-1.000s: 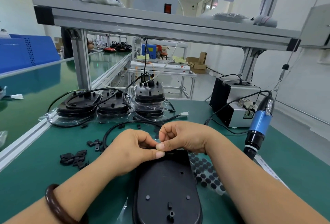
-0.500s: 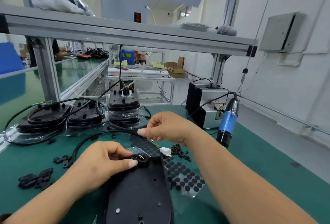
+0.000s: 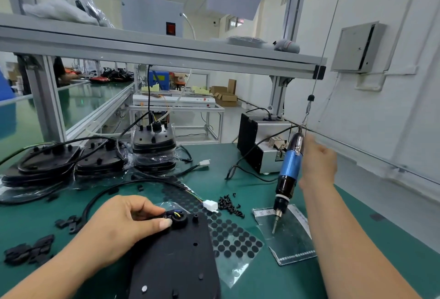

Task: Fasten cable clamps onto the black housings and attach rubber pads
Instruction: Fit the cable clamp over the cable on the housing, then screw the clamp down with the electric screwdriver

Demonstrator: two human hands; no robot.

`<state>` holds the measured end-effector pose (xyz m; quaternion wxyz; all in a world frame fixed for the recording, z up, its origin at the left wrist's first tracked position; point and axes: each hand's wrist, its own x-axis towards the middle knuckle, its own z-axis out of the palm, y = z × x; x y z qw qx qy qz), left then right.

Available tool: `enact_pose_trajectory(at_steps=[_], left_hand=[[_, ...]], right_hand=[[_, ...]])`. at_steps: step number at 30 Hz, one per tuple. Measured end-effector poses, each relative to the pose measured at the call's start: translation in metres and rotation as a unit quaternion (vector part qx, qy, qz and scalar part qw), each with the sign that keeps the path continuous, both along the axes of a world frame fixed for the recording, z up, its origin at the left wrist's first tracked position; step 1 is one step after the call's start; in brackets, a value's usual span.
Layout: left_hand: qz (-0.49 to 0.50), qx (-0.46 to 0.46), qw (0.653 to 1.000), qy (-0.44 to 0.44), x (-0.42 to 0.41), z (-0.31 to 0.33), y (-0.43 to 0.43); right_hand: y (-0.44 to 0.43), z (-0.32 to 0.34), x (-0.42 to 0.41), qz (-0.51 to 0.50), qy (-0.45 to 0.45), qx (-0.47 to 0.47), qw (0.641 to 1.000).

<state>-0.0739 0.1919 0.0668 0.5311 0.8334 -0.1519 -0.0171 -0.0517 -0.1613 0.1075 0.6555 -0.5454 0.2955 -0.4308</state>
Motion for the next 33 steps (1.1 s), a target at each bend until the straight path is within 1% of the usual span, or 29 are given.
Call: enact_pose_trajectory(at_steps=[2,3,5,7,9,16,20,22,28,33], left_hand=[[-0.001,0.000,1.000,0.003,0.001,0.000,0.000],[-0.003,-0.002,1.000,0.006,0.001,0.000,0.000],[-0.005,-0.007,1.000,0.009,0.001,-0.001,0.000],[-0.006,-0.009,1.000,0.008,0.000,-0.001,0.001],[-0.006,-0.008,1.000,0.007,0.000,-0.001,0.001],[0.001,0.004,1.000,-0.010,0.001,-0.003,0.000],[0.006,0.002,1.000,-0.006,0.001,-0.003,0.000],[0.005,0.004,1.000,-0.004,0.001,-0.004,0.000],[0.015,0.028,0.999,-0.007,0.001,-0.005,0.002],[0.013,0.040,0.999,-0.023,0.001,-0.006,0.003]], right_hand=[[-0.004,-0.012,0.003,0.096,0.027,0.114,0.988],[-0.003,-0.016,0.003,0.139,0.028,0.154,0.978],[-0.003,-0.021,0.002,0.208,0.030,0.182,0.961],[-0.003,-0.026,0.001,0.260,0.049,0.167,0.950],[-0.002,-0.029,0.000,0.289,0.048,0.159,0.943],[0.009,-0.024,0.001,0.281,-0.007,0.152,0.947],[0.032,-0.005,0.000,0.305,-0.060,0.146,0.939],[0.050,0.007,-0.002,0.335,-0.086,0.138,0.928],[0.129,0.039,-0.006,0.431,-0.175,0.119,0.877],[0.179,0.051,-0.008,0.495,-0.218,0.023,0.841]])
